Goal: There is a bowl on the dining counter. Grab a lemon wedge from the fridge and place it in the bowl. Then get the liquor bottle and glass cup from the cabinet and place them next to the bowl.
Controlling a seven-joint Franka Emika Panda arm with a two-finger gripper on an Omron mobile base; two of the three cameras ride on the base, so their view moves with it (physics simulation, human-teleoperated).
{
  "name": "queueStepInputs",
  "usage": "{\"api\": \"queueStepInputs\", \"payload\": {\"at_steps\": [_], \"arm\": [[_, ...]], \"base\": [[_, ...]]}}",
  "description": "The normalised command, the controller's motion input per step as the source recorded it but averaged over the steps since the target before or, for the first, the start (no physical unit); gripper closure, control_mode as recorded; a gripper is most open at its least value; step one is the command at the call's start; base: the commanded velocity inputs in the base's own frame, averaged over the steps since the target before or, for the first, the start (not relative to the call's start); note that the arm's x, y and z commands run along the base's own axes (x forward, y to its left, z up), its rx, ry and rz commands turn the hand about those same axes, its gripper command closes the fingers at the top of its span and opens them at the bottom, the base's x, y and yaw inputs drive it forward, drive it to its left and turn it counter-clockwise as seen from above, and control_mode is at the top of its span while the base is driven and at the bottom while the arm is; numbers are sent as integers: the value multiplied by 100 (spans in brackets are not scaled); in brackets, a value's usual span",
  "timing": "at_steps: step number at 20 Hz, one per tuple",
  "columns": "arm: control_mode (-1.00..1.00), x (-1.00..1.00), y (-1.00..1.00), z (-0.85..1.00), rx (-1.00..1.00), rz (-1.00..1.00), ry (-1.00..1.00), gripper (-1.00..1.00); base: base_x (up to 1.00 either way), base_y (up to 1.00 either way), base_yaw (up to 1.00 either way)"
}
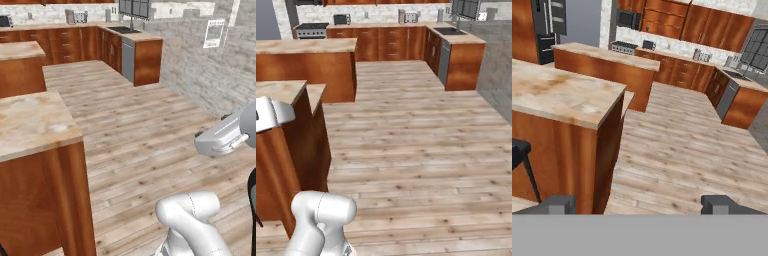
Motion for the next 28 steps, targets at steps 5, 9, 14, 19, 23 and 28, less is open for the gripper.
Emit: {"api": "queueStepInputs", "payload": {"at_steps": [5, 9, 14, 19, 23, 28], "arm": [[100, 0, 0, 0, 0, 0, 0, -100], [100, 0, 0, 0, 0, 0, 0, -100], [100, 0, 0, 0, 0, 0, 0, -100], [100, 0, 0, 0, 0, 0, 0, -100], [100, 0, 0, 0, 0, 0, 0, -100], [100, 0, 0, 0, 0, 0, 0, -100]], "base": [[40, -86, 0], [55, -68, 4], [73, -64, 7], [96, -43, 12], [100, -22, 16], [100, -16, 16]]}}
